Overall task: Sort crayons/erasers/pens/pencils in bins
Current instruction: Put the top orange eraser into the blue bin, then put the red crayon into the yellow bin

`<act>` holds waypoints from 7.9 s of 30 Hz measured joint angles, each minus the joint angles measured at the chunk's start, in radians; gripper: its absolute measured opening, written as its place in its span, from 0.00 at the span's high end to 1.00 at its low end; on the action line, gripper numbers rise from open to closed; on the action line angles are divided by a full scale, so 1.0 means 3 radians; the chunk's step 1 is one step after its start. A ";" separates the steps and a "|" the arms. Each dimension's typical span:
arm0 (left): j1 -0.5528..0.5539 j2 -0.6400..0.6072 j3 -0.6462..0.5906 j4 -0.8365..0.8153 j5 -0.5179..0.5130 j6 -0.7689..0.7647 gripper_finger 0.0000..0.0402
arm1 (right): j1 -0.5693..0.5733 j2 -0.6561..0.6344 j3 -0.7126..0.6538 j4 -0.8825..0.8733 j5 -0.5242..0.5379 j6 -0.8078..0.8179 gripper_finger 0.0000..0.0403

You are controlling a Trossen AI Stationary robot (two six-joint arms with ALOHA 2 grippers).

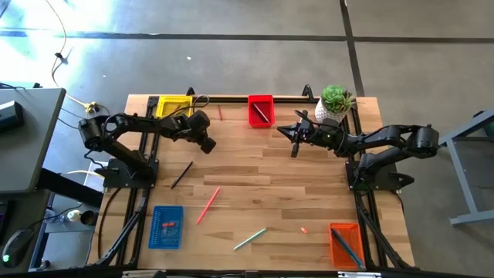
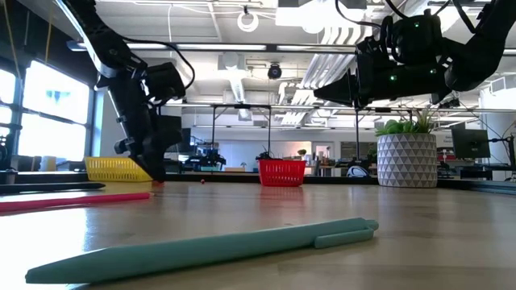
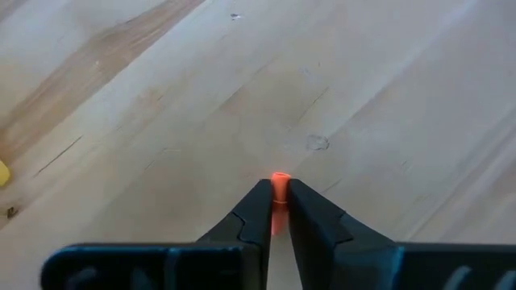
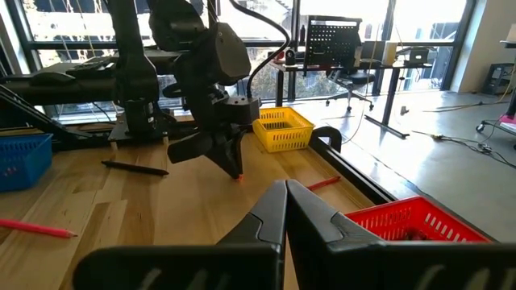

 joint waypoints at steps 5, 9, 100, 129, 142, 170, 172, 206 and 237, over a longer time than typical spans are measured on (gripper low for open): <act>0.0003 0.0001 0.0000 -0.0028 -0.0065 0.0094 0.84 | 0.0000 0.0000 0.0000 0.0000 -0.0001 0.0000 1.00; 0.0005 0.0001 0.0000 -0.0026 -0.0130 0.0142 0.78 | 0.0000 0.0000 0.0000 0.0000 -0.0001 0.0000 1.00; -0.4224 -0.0818 0.1052 -0.2325 0.0546 -0.3592 0.85 | -0.0009 0.0000 0.0001 -0.0342 0.0023 -0.0175 1.00; -0.0610 0.0305 0.1469 -0.0712 -0.0092 -0.0374 0.89 | -0.0006 0.0000 0.0001 -0.0312 0.0137 -0.0085 1.00; -0.0014 0.0930 0.1661 -0.0497 -0.0174 -0.0224 0.65 | -0.0006 0.0000 0.0001 -0.0313 0.0136 -0.0083 1.00; 0.0209 0.1244 0.1658 -0.0490 -0.0277 -0.0266 0.61 | 0.0127 0.0000 0.0001 -0.0310 -0.0040 -0.0264 1.00; 0.0207 0.1244 0.1658 -0.0515 -0.0272 -0.0262 0.61 | 0.0125 0.0000 0.0001 -0.0299 -0.0002 -0.0262 1.00; 0.0174 0.1244 0.1658 -0.0505 -0.0421 0.0502 0.99 | 0.0133 -0.0001 0.0118 -0.0291 0.0288 -0.0322 1.00; 0.0155 0.1539 0.1662 -0.0196 -0.0928 -0.1212 0.72 | 0.0191 -0.0001 0.0122 -0.0393 0.0173 -0.0348 1.00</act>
